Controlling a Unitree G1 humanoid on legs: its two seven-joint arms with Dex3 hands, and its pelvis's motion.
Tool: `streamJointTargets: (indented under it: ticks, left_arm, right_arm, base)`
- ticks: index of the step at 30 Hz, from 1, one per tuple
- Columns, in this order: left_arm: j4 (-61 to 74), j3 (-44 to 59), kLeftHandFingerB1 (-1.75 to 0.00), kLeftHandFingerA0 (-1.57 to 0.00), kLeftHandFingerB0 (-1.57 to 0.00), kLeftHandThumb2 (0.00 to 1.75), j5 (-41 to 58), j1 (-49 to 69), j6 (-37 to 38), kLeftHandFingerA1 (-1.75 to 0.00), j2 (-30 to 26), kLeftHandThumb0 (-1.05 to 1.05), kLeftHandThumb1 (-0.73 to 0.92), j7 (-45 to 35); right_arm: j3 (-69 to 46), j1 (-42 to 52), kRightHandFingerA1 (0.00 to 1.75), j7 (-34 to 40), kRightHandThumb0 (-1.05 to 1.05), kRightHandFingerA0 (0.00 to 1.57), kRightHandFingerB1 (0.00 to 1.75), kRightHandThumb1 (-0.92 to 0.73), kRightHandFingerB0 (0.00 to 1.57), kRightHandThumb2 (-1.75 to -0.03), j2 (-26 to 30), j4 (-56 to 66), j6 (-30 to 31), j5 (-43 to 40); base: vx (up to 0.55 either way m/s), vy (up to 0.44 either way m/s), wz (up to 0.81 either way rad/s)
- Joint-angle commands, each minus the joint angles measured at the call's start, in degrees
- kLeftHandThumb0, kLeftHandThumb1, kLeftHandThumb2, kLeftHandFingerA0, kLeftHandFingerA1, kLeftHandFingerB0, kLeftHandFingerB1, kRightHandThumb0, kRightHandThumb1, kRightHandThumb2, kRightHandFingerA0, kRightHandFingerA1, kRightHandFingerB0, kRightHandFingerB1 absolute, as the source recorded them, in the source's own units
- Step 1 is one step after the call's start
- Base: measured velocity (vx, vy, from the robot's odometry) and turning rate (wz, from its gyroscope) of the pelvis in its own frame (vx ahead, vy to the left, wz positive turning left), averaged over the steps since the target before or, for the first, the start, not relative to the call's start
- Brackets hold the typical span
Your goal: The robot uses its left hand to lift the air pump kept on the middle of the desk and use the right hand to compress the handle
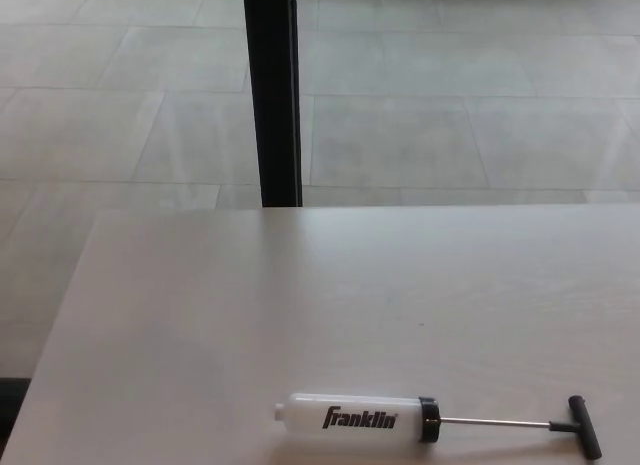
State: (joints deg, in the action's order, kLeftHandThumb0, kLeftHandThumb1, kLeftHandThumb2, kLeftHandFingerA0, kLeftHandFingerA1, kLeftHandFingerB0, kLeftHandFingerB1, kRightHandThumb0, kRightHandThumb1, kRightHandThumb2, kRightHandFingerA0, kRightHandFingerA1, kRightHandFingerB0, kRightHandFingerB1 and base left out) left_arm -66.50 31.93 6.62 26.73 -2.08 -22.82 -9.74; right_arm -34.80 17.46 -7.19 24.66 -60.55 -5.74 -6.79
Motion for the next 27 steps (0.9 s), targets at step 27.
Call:
streamJointTargets:
  ticks: [27]
  left_arm:
    - [71.8, -21.6, -0.43, -0.49, -0.42, 0.60, -7.5, -37.6, -6.0, -0.52, 3.1, -0.61, 0.71, 2.3]
  right_arm:
    - [0.4, -20.9, 0.57, -8.0, -0.94, 0.25, 0.37, -0.92, 0.19, -0.75, 3.9, 53.2, 0.5, -14.0]
  base:
    - [0.00, 0.000, 0.00]
